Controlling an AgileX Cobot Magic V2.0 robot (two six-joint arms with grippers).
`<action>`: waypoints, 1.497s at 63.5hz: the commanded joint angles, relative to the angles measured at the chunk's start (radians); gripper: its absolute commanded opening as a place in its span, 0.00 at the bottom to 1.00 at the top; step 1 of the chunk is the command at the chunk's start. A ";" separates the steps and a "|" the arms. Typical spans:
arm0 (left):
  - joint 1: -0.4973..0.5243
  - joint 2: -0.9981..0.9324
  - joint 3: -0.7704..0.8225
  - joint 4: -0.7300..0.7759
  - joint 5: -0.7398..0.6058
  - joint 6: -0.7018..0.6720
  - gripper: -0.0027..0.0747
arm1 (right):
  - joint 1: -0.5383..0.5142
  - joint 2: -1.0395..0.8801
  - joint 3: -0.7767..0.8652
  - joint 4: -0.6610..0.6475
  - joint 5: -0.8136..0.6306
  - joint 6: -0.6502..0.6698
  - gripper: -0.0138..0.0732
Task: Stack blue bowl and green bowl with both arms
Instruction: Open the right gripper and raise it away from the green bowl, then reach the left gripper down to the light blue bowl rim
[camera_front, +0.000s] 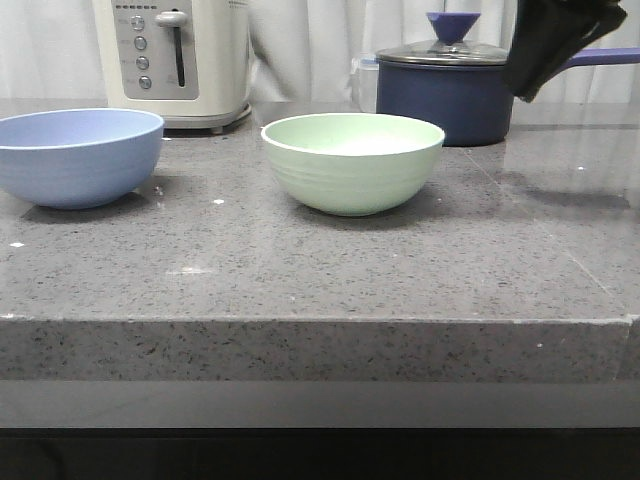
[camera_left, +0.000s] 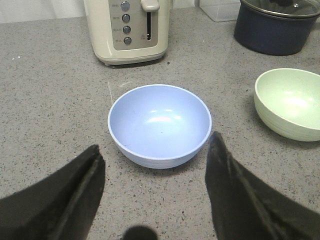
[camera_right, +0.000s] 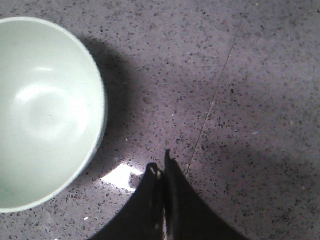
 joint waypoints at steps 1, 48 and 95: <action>-0.008 0.007 -0.032 -0.003 -0.080 0.000 0.60 | -0.011 -0.025 -0.014 0.057 -0.067 -0.008 0.09; -0.008 0.007 -0.032 -0.003 -0.080 0.000 0.60 | 0.006 0.096 -0.014 0.170 -0.007 -0.205 0.09; -0.008 0.007 -0.032 -0.003 -0.080 0.000 0.60 | 0.009 0.096 -0.014 0.278 0.023 -0.734 0.09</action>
